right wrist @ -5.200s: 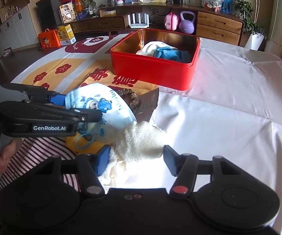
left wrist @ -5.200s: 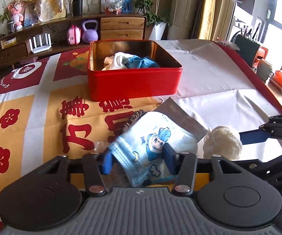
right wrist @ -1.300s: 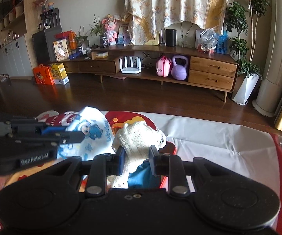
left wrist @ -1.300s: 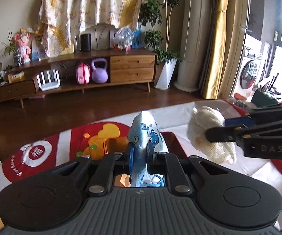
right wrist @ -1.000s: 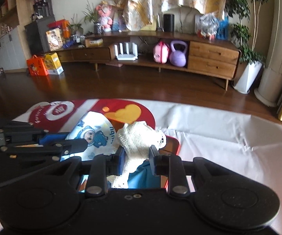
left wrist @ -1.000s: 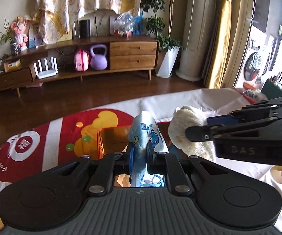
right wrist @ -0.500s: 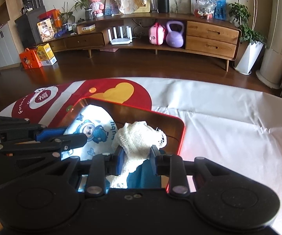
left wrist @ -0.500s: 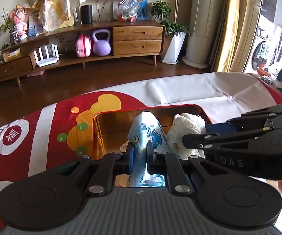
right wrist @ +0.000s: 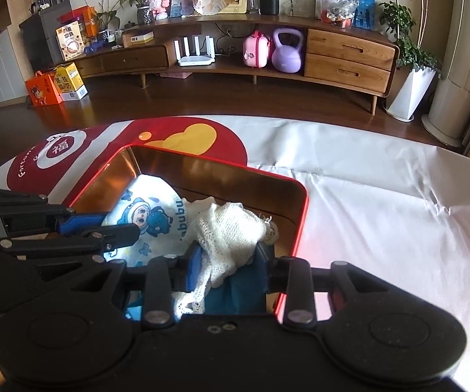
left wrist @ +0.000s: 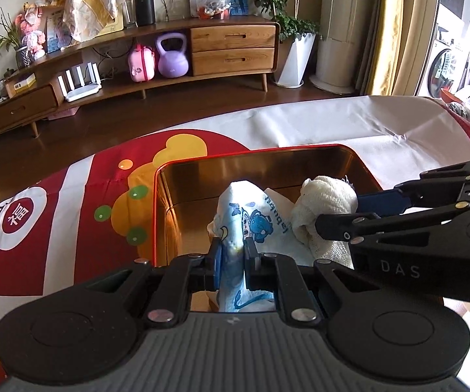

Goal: Organize soft objects
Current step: 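Release the face mask into the red tin while the right gripper releases the knitted cloth, then move both tools back to the remaining items beside the tin, then grasp the small plastic packet with the left gripper while the right gripper grasps the yellow rubber duck, then lift the packet with the left gripper while the right gripper carries the duck toward the tin, then release the packet into the tin while the right gripper releases the duck into it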

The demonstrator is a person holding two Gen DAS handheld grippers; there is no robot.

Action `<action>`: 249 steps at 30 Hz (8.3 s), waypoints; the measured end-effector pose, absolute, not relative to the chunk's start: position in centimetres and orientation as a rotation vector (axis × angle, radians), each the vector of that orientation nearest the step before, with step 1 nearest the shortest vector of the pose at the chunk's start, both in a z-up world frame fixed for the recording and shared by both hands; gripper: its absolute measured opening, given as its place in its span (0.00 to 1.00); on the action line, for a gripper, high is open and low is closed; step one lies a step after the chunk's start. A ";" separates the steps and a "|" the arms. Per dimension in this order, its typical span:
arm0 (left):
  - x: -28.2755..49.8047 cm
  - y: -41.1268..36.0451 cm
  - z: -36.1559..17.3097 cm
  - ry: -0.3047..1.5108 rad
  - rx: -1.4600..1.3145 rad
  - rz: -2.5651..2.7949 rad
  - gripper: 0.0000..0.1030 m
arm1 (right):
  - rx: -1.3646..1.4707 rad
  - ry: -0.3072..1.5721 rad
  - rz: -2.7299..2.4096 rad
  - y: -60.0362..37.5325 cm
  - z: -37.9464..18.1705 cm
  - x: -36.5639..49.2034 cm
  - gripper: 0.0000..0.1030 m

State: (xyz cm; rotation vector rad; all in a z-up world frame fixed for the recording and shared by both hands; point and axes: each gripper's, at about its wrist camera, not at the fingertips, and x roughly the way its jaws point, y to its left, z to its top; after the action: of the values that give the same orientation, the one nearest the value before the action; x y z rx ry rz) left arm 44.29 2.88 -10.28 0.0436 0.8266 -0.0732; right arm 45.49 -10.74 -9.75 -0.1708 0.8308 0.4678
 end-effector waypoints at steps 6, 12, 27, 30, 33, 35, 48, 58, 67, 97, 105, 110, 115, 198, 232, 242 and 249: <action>43.9 2.6 -9.6 0.816 0.050 -0.058 0.24 | -0.166 0.817 0.463 -11.2 -8.9 45.1 0.40; 43.2 2.8 -8.4 0.795 0.031 -0.050 0.55 | -0.136 0.811 0.457 -12.3 -7.6 44.5 0.45; 38.0 3.3 -3.2 0.723 -0.014 -0.065 0.66 | -0.092 0.755 0.488 -13.9 -1.9 39.0 0.56; 36.5 3.3 -1.8 0.707 -0.013 -0.065 0.66 | -0.097 0.737 0.501 -14.1 -0.7 37.3 0.61; 34.9 3.3 -0.4 0.695 -0.020 -0.076 0.66 | -0.094 0.720 0.516 -14.4 0.3 35.3 0.62; 33.6 3.2 0.3 0.686 -0.016 -0.081 0.68 | -0.100 0.710 0.521 -14.5 0.9 34.0 0.63; 25.9 3.3 3.4 0.632 -0.037 -0.114 0.79 | -0.084 0.647 0.543 -15.7 2.9 26.6 0.88; 20.6 3.9 2.3 0.629 -0.109 -0.102 0.90 | -0.085 0.637 0.570 -16.7 0.9 21.6 0.96; 17.4 5.4 0.1 0.619 -0.181 -0.073 0.99 | -0.110 0.655 0.599 -16.8 -2.9 18.8 0.98; 17.1 5.9 -10.9 0.830 -0.167 -0.021 1.00 | -0.394 0.740 0.721 -11.1 -10.5 16.7 0.85; 18.3 6.2 -11.7 0.821 -0.157 -0.028 1.00 | -0.466 0.763 0.761 -10.2 -11.7 17.6 0.73; 18.9 6.8 -12.1 0.819 -0.173 -0.024 0.99 | -0.466 0.790 0.755 -10.3 -12.7 18.0 0.70; 19.3 6.7 -12.7 0.831 -0.153 -0.019 0.98 | -0.468 0.798 0.740 -10.4 -13.2 18.1 0.66; 26.1 4.6 1.7 0.596 -0.137 -0.197 0.11 | -0.100 0.611 0.514 -15.6 2.8 29.4 0.36; 39.8 4.1 -9.7 0.805 -0.189 -0.215 0.11 | -0.040 0.863 0.429 -10.2 -9.0 43.7 0.39; 40.1 4.1 -11.2 0.868 -0.220 -0.210 0.11 | -0.010 0.884 0.434 -10.5 -9.3 43.5 0.47; 39.8 4.4 -10.9 0.881 -0.257 -0.202 0.11 | -0.001 0.863 0.449 -10.5 -8.3 42.5 0.56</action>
State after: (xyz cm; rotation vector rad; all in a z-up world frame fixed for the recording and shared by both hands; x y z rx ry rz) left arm 39.76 4.42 -10.89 -0.2572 0.8805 -0.2023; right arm 42.52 -10.54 -8.30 -0.0006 0.8631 0.4491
